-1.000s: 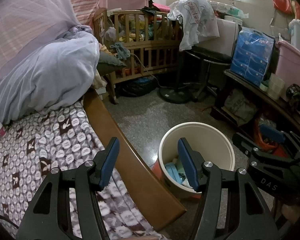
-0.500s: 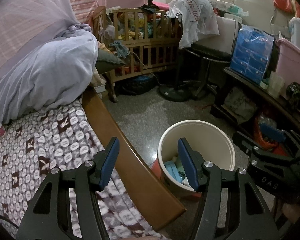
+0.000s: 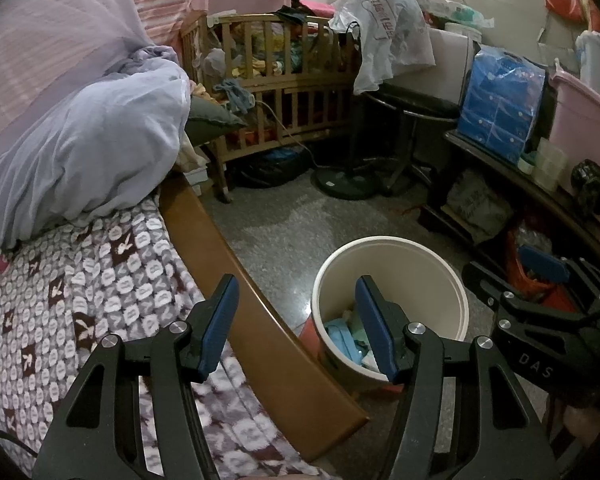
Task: Collect trash
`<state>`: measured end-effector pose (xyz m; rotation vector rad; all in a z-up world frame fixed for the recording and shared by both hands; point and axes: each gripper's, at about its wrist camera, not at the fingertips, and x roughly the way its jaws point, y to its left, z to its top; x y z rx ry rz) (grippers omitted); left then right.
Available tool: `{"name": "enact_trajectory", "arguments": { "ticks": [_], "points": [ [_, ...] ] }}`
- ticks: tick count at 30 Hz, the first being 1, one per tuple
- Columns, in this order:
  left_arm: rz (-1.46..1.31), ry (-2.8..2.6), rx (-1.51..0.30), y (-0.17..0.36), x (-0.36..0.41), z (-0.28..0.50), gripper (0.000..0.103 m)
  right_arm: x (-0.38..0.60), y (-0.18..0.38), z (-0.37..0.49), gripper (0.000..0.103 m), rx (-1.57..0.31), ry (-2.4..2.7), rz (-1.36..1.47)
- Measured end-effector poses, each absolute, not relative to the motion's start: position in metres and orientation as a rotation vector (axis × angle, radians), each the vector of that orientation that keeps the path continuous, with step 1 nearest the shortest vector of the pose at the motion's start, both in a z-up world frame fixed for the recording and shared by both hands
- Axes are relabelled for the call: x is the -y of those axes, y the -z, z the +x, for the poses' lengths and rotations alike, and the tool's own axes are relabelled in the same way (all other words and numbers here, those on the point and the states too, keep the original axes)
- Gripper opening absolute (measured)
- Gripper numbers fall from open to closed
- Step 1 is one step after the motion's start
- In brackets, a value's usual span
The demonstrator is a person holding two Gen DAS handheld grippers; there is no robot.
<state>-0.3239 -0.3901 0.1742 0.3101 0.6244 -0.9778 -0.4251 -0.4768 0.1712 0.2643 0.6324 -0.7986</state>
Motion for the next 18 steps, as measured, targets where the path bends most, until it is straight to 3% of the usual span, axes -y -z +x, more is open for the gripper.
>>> {"name": "enact_trajectory", "arguments": {
  "ticks": [18],
  "points": [
    [0.311, 0.993, -0.684, -0.167, 0.384, -0.311, 0.059, 0.475, -0.169, -0.424, 0.077, -0.645, 0.797, 0.263]
  ]
}}
